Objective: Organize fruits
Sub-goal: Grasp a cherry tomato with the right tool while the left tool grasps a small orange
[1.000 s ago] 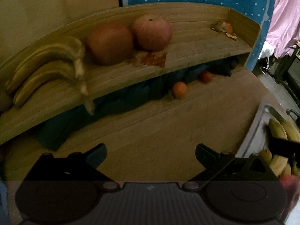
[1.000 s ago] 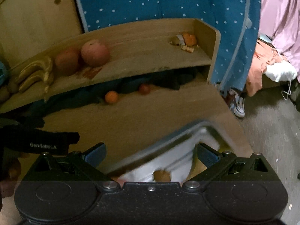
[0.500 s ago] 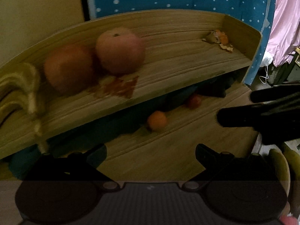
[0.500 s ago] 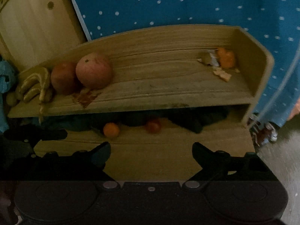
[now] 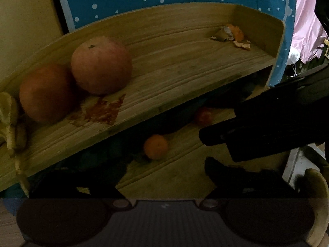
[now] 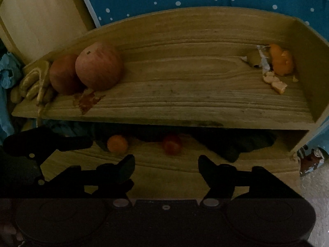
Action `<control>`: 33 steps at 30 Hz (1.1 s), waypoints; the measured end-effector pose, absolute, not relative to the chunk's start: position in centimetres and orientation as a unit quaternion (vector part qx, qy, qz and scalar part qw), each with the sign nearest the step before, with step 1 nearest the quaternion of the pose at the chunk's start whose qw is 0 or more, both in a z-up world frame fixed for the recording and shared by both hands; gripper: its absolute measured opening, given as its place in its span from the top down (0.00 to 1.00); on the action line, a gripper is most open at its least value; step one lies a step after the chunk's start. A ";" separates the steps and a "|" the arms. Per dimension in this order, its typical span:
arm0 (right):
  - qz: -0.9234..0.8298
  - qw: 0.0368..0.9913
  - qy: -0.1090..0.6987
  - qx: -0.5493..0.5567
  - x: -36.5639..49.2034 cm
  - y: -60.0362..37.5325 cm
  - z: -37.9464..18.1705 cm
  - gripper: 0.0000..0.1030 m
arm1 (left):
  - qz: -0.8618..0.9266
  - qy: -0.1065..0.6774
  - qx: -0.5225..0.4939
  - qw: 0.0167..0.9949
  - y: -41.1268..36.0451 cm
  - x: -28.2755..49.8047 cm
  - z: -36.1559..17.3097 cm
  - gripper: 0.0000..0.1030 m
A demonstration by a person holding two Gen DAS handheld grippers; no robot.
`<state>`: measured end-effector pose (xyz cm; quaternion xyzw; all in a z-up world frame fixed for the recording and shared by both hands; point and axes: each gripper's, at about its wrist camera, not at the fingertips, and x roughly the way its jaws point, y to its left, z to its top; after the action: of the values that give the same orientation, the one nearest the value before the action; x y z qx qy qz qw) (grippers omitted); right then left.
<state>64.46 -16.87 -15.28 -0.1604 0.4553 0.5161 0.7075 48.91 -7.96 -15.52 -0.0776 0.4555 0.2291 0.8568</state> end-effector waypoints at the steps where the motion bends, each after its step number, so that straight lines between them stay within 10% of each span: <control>1: 0.517 0.707 0.455 -0.161 64.5 -16.7 -15.4 0.37 | 0.231 0.457 -0.080 0.856 -7.9 49.1 -15.6 0.23; 18: 0.524 0.699 0.455 -0.171 65.9 -15.2 -16.6 0.58 | 0.259 0.458 -0.098 0.845 -6.7 52.3 -17.0 0.50; 33: 0.528 0.705 0.440 -0.178 65.6 -14.3 -16.8 0.61 | 0.274 0.458 -0.103 0.840 -6.5 54.2 -17.1 0.55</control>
<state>65.57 -14.25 -16.81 -0.1785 0.4398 0.5275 0.7046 54.23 -6.52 -17.06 -0.1031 0.4576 0.2742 0.8395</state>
